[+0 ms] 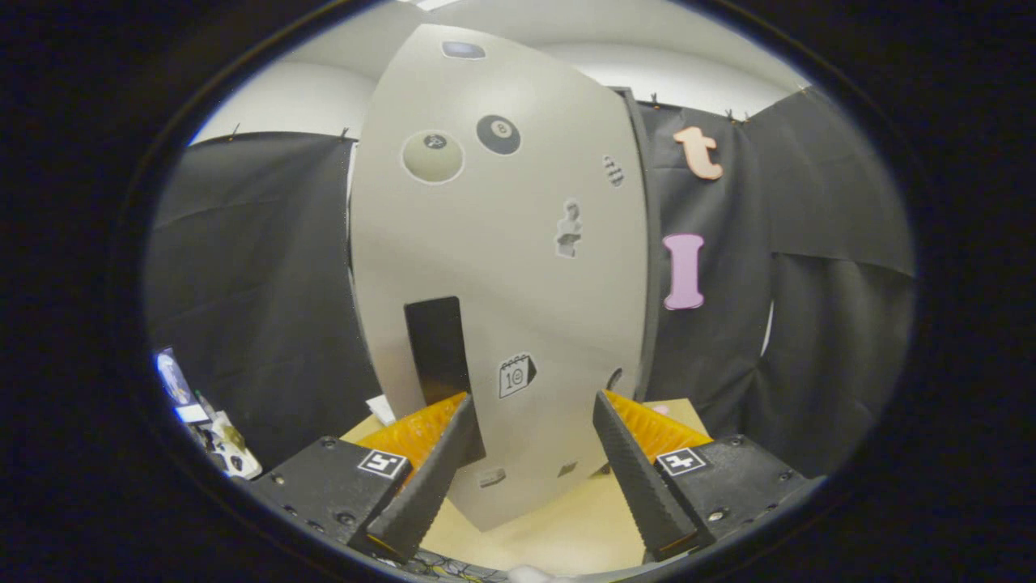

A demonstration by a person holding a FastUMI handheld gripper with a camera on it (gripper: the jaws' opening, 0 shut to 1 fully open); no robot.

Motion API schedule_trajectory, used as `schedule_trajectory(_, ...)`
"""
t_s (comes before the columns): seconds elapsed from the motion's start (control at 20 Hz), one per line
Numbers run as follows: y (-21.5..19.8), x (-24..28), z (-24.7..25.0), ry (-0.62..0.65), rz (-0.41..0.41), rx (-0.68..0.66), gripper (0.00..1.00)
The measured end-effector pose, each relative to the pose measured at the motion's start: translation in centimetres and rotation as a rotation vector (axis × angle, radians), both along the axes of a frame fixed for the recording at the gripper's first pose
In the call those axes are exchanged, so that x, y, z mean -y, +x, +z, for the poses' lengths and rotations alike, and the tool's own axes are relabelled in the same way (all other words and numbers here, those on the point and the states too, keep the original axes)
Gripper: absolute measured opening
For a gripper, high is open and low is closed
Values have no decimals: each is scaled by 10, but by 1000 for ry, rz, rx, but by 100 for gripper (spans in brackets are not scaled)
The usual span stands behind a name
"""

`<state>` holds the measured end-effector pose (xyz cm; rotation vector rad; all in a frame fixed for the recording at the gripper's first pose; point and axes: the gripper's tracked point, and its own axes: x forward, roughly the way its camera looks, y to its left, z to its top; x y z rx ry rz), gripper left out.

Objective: Open the shoe cabinet door, grab the shoes and put them into the shoe cabinet, then close the shoe cabinet door.

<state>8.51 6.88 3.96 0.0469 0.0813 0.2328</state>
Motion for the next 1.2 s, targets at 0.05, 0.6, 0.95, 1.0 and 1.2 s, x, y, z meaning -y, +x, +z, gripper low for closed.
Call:
schedule_trajectory(0.05, 1, -2, 2, -7, -11, 8, 97)
schedule_trajectory(0.6, -13, 2, -7, -23, -46, 1, 98)
schedule_trajectory(0.95, -48, 17, 0, -41, -98, 33, 98)
schedule_trajectory(1.0, -56, 20, 1, -39, -109, 38, 98)
schedule_trajectory(1.2, -89, 34, 7, -32, -154, 59, 98)
